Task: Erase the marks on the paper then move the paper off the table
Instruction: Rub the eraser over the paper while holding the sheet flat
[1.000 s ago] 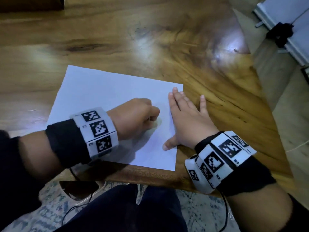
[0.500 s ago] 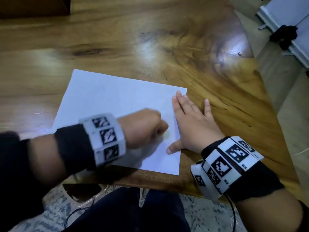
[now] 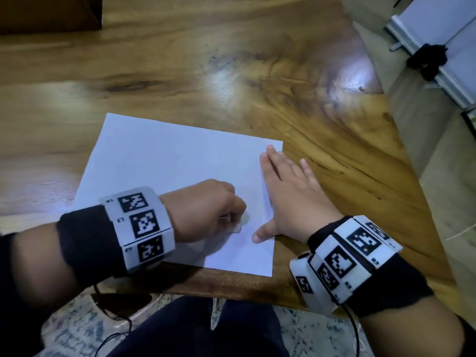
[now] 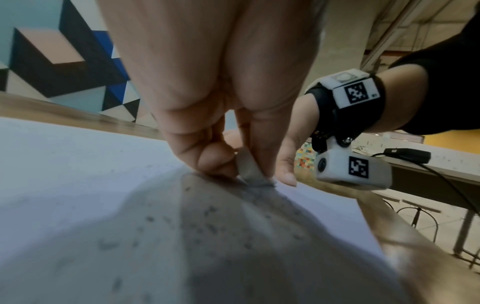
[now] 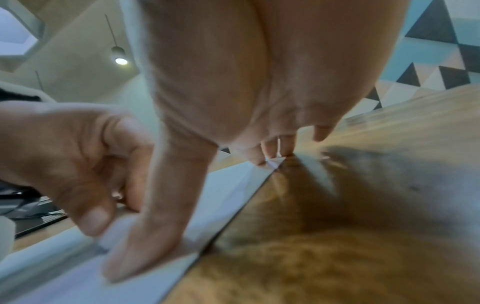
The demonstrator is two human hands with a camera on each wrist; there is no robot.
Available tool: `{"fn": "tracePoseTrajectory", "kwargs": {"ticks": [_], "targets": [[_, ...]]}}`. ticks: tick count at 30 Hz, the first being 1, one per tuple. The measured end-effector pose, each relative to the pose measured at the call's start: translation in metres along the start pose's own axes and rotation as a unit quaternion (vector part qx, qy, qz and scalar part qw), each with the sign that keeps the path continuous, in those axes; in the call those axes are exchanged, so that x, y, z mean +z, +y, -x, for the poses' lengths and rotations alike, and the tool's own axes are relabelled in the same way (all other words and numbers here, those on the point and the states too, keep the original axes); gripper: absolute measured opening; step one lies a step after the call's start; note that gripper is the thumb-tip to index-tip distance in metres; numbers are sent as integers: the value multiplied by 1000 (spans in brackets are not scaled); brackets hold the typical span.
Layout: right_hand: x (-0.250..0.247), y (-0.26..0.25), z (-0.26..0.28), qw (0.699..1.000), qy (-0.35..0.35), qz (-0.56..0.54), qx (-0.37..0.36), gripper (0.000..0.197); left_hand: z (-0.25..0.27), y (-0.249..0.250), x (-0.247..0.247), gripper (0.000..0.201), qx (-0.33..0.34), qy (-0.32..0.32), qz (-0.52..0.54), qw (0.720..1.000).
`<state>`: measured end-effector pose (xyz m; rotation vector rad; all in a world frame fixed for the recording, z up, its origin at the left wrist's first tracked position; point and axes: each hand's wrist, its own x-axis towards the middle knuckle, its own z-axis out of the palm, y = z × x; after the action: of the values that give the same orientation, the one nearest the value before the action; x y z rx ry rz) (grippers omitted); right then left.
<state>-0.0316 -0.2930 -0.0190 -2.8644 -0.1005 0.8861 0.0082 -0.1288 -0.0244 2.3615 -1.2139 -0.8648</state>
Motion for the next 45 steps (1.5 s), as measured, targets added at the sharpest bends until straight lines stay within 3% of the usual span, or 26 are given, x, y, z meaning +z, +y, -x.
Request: {"fn": "tracePoseTrajectory", "kwargs": {"ticks": [3,7,12,14,18,22,24,28,34,41,43,45], "targets": [[-3,5,-3,999,21,-48,7,142,-4,-2,-3,10,-19,-8,7,1000],[-2,10,-6,999,38,-3,14,141,-10,-7,-15,8,-65,-39,48,996],[-2,10,-6,999,29,33,27,141,-55,-18,-54,13,-131,161,40,977],[-3,10,-6,998,28,42,29,141,-71,-16,-57,15,-127,187,12,974],[-3,9,-7,998,26,53,31,142,-72,-9,-46,12,-103,167,-26,980],[-4,8,-7,998,25,54,29,141,-55,-6,-39,9,-48,34,-39,997],[-5,7,-7,998,22,57,29,141,-64,-7,-47,12,-64,49,-32,996],[-5,6,-8,997,13,69,35,142,-85,-6,-56,12,-79,139,-50,986],[-3,8,-8,998,17,44,32,142,-43,-2,-26,4,-24,17,-46,999],[-4,9,-8,998,4,48,34,143,-83,-16,-55,7,-84,152,-41,984],[-3,9,-8,998,3,44,34,143,-74,-13,-49,4,-79,134,-40,987],[-3,9,-8,999,3,42,34,142,-56,-11,-38,6,-49,65,-34,996]]}}
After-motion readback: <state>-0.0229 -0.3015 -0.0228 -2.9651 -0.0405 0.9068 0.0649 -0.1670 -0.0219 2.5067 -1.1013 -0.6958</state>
